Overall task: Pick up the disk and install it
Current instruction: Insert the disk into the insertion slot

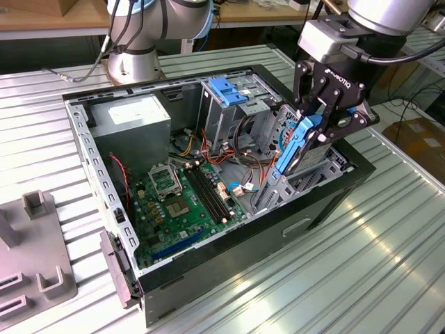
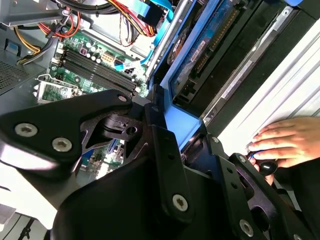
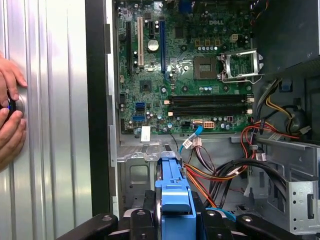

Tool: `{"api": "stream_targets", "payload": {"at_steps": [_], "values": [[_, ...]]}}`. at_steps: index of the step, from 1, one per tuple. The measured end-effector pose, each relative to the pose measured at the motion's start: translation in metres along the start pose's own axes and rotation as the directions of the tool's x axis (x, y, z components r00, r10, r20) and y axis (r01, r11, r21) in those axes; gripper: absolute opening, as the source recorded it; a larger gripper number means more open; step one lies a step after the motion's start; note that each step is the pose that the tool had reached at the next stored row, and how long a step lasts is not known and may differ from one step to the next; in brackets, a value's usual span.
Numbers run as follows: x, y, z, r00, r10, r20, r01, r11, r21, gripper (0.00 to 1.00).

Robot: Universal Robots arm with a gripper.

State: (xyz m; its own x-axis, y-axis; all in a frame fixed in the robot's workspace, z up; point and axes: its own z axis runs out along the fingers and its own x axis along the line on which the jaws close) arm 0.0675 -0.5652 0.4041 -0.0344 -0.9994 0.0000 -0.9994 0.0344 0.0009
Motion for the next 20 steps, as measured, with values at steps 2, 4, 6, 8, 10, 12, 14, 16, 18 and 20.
{"api": "stream_targets", "payload": {"at_steps": [2,4,6,8,10,12,14,16,18,20], "values": [[0.0000,0.0000,0.0001,1.0000,0.000,0.0001,0.000,1.0000,0.0000,0.37],[0.0000,0.0000,0.0004,1.0000,0.000,0.0002,0.000,1.0000,0.0000,0.37],[0.0000,0.0000,0.0004,1.0000,0.000,0.0002,0.000,1.0000,0.0000,0.37],[0.0000,0.0000,0.0005,1.0000,0.000,0.0002,0.000,1.0000,0.0000,0.37],[0.0000,0.0000,0.0008,1.0000,0.000,0.0003,0.000,1.0000,0.0000,0.37],[0.0000,0.0000,0.0013,1.0000,0.000,0.0003,0.000,1.0000,0.0000,0.37],[0.0000,0.0000,0.0031,1.0000,0.000,0.0002,0.000,1.0000,0.0000,0.37],[0.0000,0.0000,0.0057,1.0000,0.000,0.0003,0.000,1.0000,0.0000,0.37],[0.0000,0.0000,0.0080,1.0000,0.000,0.0000,0.000,1.0000,0.0001,0.37],[0.0000,0.0000,0.0105,1.0000,0.000,0.0001,0.000,1.0000,0.0003,0.37]]}}
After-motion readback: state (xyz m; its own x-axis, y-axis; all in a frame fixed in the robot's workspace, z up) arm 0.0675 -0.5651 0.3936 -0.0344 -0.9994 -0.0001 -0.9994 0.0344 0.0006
